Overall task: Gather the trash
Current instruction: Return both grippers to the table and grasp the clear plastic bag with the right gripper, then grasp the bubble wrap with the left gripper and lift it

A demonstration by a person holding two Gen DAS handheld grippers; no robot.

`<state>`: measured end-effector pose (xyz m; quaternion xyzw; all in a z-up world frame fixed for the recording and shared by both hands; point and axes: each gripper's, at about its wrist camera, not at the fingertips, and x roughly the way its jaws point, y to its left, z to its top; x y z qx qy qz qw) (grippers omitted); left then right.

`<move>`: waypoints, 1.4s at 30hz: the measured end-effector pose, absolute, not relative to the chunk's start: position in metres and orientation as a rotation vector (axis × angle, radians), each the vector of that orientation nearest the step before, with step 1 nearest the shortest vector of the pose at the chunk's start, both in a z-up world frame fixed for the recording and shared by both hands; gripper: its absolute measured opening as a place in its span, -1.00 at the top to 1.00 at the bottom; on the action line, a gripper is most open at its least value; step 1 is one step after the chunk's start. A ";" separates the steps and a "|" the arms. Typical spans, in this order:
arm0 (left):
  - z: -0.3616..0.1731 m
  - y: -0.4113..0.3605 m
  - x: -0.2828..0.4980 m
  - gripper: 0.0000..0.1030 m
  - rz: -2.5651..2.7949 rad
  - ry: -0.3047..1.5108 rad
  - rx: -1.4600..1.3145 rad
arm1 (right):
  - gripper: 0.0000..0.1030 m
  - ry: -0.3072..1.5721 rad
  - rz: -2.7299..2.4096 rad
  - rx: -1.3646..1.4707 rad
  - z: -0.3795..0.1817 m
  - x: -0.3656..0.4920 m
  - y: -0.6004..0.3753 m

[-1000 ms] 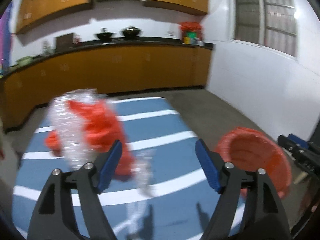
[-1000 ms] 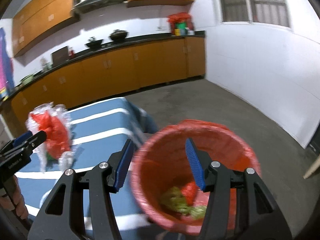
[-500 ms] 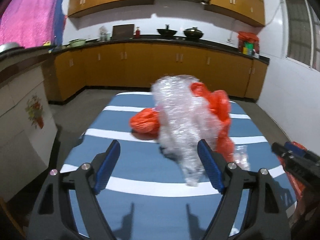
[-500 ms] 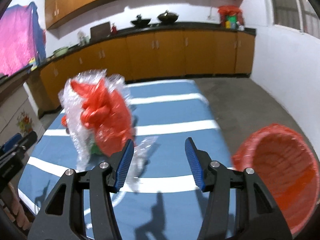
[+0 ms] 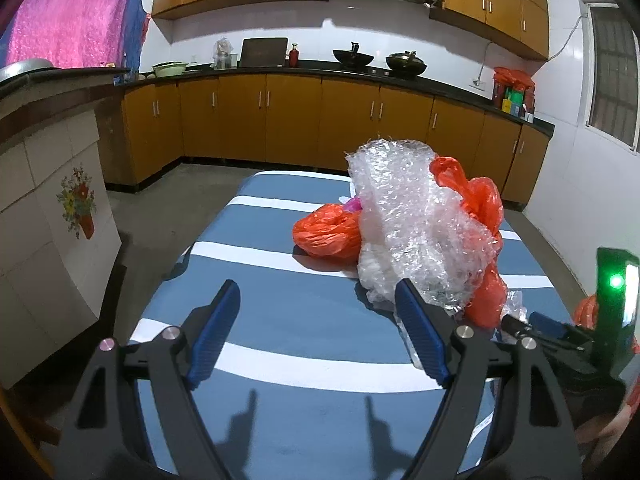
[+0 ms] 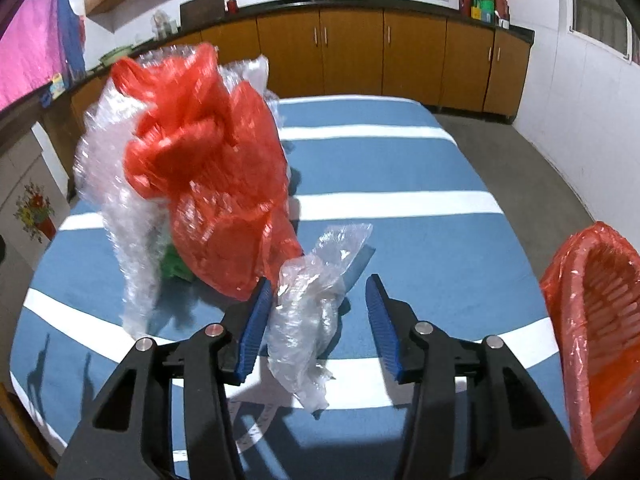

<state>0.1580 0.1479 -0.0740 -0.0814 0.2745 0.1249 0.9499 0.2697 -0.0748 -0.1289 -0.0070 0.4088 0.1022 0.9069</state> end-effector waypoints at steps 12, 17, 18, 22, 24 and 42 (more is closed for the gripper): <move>-0.070 0.119 0.176 -0.52 0.157 0.560 -0.174 | 0.53 0.868 0.187 -0.032 -0.136 0.261 -0.094; -0.060 0.097 0.196 -0.52 0.090 0.543 -0.164 | 0.54 0.859 0.174 -0.006 -0.132 0.256 -0.106; -0.059 0.095 0.199 -0.52 0.081 0.542 -0.162 | 0.54 0.856 0.172 0.000 -0.130 0.254 -0.109; -0.057 0.082 0.222 -0.50 0.049 0.566 -0.152 | 0.54 0.848 0.169 0.016 -0.125 0.254 -0.118; -0.059 0.077 0.233 -0.40 0.038 0.588 -0.146 | 0.54 0.846 0.167 0.020 -0.122 0.253 -0.121; -0.062 0.100 0.237 0.87 -0.031 0.640 -0.205 | 0.54 0.797 0.184 0.031 -0.105 0.237 -0.122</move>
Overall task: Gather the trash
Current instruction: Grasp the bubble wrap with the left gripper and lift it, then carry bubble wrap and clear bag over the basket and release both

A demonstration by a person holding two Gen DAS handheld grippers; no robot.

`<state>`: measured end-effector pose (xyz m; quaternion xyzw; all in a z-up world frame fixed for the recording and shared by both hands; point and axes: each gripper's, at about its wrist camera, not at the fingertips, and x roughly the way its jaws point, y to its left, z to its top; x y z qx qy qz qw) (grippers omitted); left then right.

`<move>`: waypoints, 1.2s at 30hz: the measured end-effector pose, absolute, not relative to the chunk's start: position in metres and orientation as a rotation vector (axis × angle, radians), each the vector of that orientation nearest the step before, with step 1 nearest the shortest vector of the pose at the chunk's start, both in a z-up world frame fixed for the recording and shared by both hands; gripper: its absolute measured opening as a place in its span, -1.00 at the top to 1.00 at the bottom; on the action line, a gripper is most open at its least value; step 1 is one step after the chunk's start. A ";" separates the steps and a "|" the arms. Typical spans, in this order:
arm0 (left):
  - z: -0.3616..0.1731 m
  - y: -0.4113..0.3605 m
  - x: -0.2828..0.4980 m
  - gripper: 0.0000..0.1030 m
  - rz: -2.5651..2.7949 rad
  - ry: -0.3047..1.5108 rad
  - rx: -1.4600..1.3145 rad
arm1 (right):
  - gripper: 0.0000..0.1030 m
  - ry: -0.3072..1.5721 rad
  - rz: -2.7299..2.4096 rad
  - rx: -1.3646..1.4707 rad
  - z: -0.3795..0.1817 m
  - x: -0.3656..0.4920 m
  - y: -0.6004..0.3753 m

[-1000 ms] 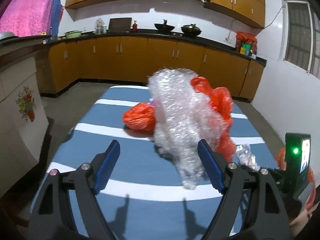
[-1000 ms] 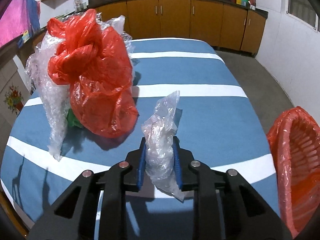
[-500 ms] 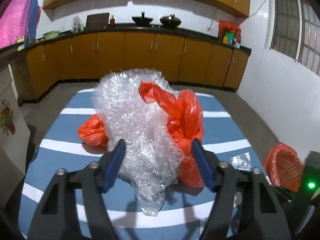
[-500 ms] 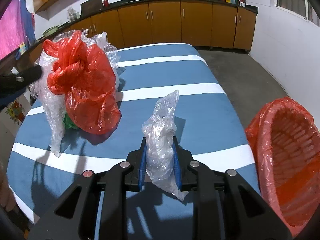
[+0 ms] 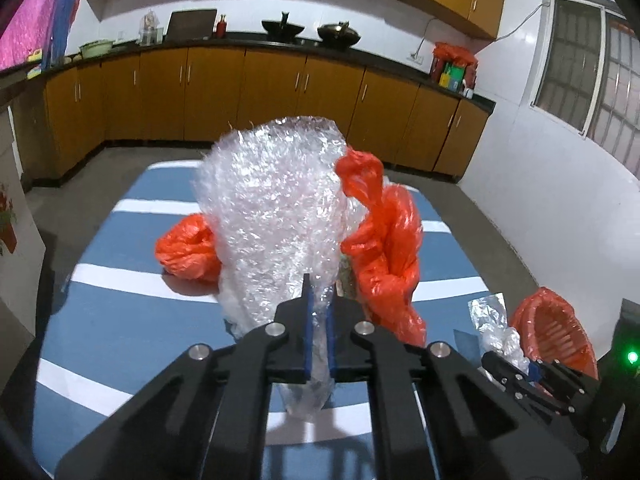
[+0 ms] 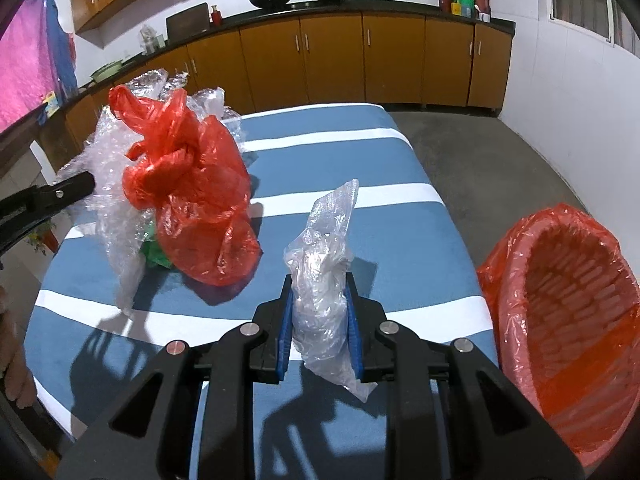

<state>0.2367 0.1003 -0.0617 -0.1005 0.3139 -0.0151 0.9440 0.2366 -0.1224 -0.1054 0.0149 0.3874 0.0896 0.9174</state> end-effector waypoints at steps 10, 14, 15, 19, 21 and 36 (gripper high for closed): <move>-0.026 0.112 0.203 0.88 -0.050 0.558 -0.213 | 0.54 0.748 0.201 0.035 -0.085 0.223 -0.127; -0.014 0.114 0.191 0.88 -0.061 0.537 -0.219 | 0.54 0.731 0.203 0.043 -0.077 0.219 -0.131; -0.011 0.114 0.188 0.88 -0.060 0.531 -0.220 | 0.54 0.727 0.204 0.043 -0.075 0.218 -0.131; 0.001 0.116 0.177 0.88 -0.067 0.496 -0.231 | 0.54 0.714 0.205 0.045 -0.071 0.214 -0.132; 0.012 0.117 0.170 0.88 -0.073 0.468 -0.236 | 0.54 0.706 0.205 0.047 -0.068 0.211 -0.134; 0.043 0.101 0.154 0.88 -0.152 0.432 -0.212 | 0.54 0.656 0.187 0.053 -0.050 0.194 -0.152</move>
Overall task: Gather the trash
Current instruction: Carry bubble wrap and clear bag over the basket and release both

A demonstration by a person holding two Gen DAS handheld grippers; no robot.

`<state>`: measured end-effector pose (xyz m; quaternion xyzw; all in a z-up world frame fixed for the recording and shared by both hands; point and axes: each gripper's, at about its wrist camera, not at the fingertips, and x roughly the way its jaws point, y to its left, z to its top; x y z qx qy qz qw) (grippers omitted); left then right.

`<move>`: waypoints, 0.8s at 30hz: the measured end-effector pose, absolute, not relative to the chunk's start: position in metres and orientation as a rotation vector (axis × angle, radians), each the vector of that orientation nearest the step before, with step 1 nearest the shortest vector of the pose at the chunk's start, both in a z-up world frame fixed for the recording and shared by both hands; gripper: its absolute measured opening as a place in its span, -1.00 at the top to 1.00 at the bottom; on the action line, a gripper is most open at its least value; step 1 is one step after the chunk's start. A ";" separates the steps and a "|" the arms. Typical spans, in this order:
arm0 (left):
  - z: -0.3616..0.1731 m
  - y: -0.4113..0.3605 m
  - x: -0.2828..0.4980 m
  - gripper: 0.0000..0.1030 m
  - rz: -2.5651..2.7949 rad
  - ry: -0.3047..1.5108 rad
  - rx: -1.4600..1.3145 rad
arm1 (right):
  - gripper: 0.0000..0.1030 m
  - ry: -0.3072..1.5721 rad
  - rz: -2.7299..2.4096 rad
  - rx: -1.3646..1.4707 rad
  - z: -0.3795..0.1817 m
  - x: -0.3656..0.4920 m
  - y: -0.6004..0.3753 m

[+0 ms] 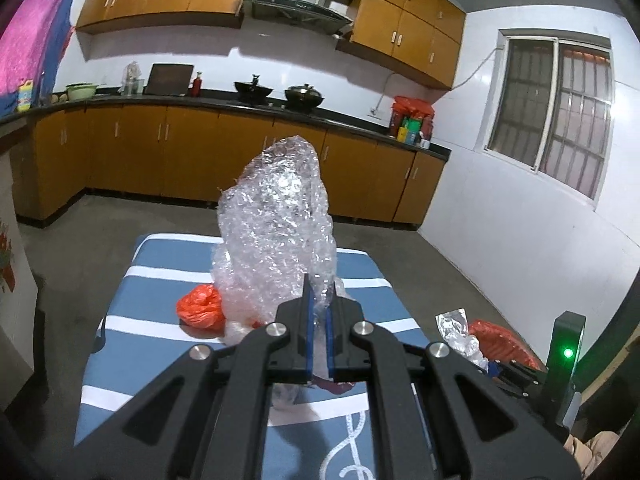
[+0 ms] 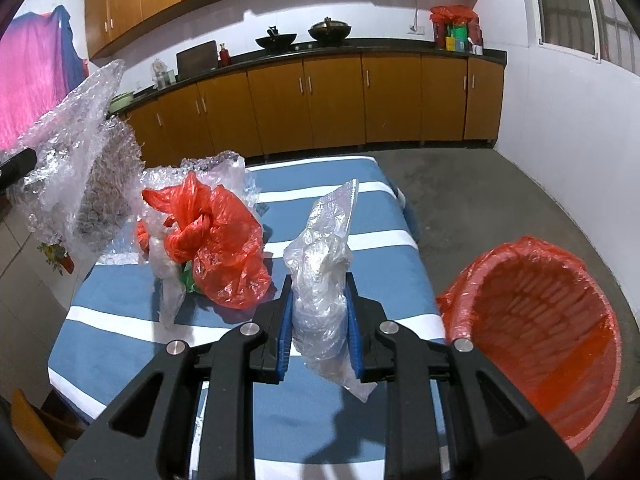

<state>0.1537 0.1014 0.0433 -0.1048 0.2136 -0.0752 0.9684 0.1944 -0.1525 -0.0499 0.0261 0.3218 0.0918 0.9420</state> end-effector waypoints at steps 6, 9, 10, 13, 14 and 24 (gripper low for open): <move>0.052 0.076 0.151 0.88 -0.235 0.427 -0.191 | 0.54 0.628 0.144 0.056 -0.039 0.185 -0.174; 0.053 0.051 0.151 0.88 -0.294 0.435 -0.171 | 0.54 0.616 0.113 0.061 -0.034 0.179 -0.191; 0.053 0.046 0.152 0.88 -0.306 0.437 -0.167 | 0.54 0.613 0.102 0.062 -0.033 0.178 -0.196; 0.051 0.019 0.154 0.88 -0.369 0.450 -0.155 | 0.54 0.608 0.066 0.070 -0.030 0.172 -0.214; 0.050 0.011 0.155 0.88 -0.387 0.454 -0.152 | 0.54 0.607 0.054 0.073 -0.029 0.170 -0.219; 0.031 -0.073 0.170 0.88 -0.554 0.510 -0.128 | 0.54 0.585 -0.082 0.117 -0.019 0.144 -0.286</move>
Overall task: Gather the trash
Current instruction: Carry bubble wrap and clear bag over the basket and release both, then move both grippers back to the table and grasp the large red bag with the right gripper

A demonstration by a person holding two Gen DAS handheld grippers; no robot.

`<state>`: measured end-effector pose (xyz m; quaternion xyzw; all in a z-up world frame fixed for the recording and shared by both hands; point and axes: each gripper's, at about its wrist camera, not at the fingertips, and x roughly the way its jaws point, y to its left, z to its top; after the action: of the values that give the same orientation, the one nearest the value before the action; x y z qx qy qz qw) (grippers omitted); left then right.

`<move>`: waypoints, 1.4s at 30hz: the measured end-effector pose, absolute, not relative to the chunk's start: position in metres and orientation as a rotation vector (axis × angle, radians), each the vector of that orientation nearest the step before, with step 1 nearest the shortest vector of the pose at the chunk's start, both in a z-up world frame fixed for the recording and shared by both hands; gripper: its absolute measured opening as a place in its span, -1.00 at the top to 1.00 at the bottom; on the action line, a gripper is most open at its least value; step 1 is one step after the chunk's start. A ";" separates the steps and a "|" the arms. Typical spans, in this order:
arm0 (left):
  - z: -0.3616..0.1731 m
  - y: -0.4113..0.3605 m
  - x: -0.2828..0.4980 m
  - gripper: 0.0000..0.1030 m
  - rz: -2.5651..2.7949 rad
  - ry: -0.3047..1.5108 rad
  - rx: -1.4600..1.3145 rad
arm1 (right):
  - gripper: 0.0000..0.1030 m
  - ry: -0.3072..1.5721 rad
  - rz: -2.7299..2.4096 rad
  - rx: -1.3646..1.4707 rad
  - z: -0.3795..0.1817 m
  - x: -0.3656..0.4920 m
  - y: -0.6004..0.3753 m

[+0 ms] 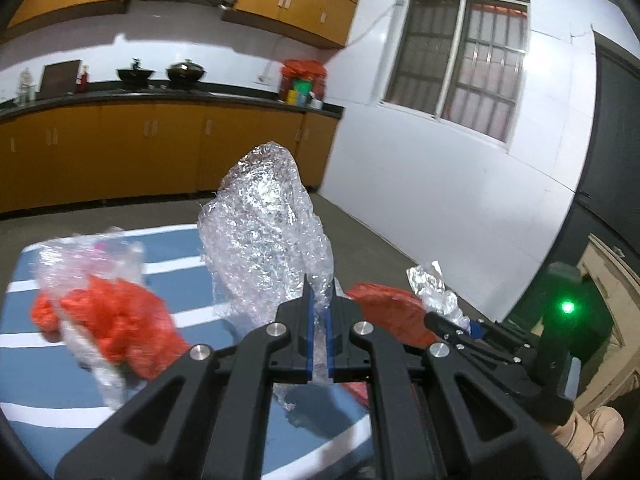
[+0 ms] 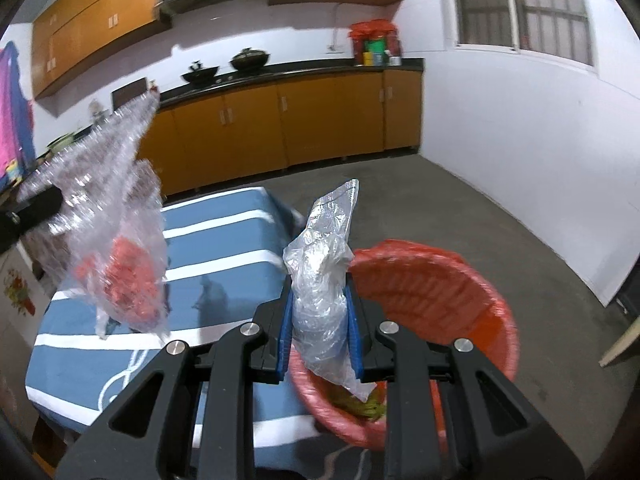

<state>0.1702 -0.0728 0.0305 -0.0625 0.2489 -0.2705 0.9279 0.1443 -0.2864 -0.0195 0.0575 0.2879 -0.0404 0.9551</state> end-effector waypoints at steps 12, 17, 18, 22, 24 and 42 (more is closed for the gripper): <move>0.018 -0.159 0.178 0.88 -0.724 0.539 -0.113 | 0.54 0.548 -0.190 0.182 -0.011 0.122 -0.339; 0.006 -0.175 0.183 0.88 -0.742 0.560 -0.110 | 0.54 0.558 -0.206 0.202 -0.019 0.122 -0.351; 0.003 -0.177 0.186 0.88 -0.742 0.568 -0.108 | 0.54 0.562 -0.208 0.207 -0.021 0.122 -0.353; -0.014 -0.188 0.195 0.88 -0.742 0.604 -0.093 | 0.54 0.575 -0.216 0.222 -0.029 0.123 -0.358; -0.022 -0.194 0.200 0.88 -0.740 0.626 -0.085 | 0.54 0.582 -0.218 0.226 -0.032 0.123 -0.357; -0.067 -0.198 0.220 0.30 -0.671 0.733 -0.068 | 0.20 0.615 -0.220 0.247 -0.048 0.143 -0.365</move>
<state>0.2205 -0.1977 -0.0670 -0.0327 0.3515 -0.3217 0.8785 0.1432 -0.3652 -0.0478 0.1209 0.3014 -0.1079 0.9396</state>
